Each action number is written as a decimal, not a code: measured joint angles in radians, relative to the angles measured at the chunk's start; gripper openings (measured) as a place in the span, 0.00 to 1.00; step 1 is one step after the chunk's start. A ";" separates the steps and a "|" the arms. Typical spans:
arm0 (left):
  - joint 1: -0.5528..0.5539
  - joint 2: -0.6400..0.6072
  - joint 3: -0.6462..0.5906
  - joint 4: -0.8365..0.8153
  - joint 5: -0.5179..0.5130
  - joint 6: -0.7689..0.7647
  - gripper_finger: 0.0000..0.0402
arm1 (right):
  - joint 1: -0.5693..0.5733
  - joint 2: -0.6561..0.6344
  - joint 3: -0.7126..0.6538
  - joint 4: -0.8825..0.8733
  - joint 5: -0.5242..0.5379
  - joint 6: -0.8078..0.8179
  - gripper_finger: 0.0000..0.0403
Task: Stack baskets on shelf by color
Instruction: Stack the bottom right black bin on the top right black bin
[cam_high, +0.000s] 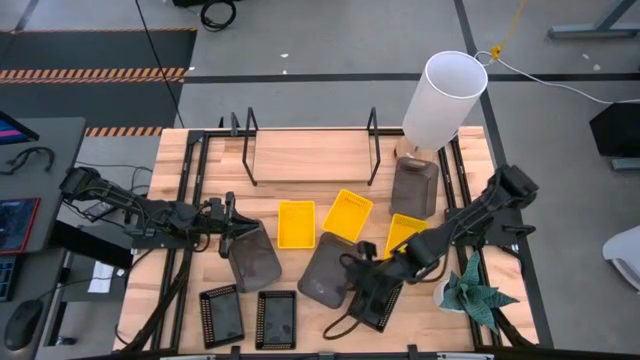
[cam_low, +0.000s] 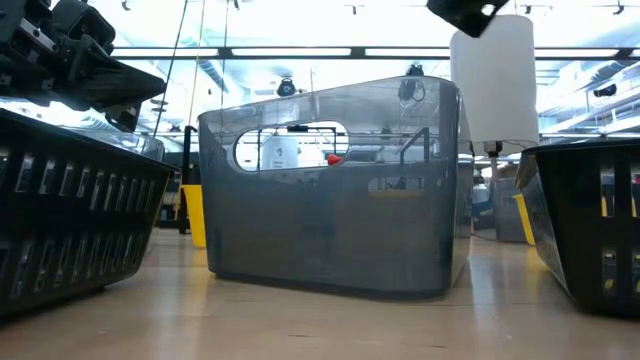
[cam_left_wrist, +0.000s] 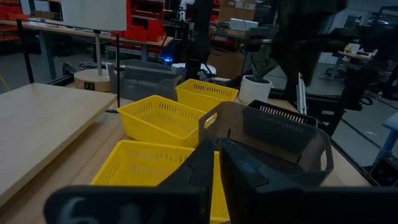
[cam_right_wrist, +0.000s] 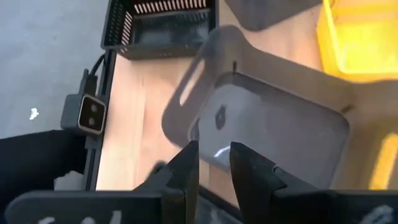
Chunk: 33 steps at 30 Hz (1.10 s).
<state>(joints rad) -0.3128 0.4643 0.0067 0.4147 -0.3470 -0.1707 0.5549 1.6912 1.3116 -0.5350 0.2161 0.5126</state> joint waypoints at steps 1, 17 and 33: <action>0.000 0.000 0.000 0.000 0.000 0.000 0.07 | 0.000 0.020 0.018 0.001 0.000 -0.015 0.24; 0.000 0.000 0.000 0.000 0.000 0.000 0.09 | 0.001 0.125 0.099 0.165 -0.008 -0.127 0.24; 0.000 0.000 0.000 0.006 0.000 0.000 0.10 | 0.055 0.263 0.098 0.261 0.121 -0.052 0.37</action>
<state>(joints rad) -0.3127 0.4644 0.0070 0.4206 -0.3473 -0.1707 0.6104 1.9545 1.4094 -0.2739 0.3376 0.4606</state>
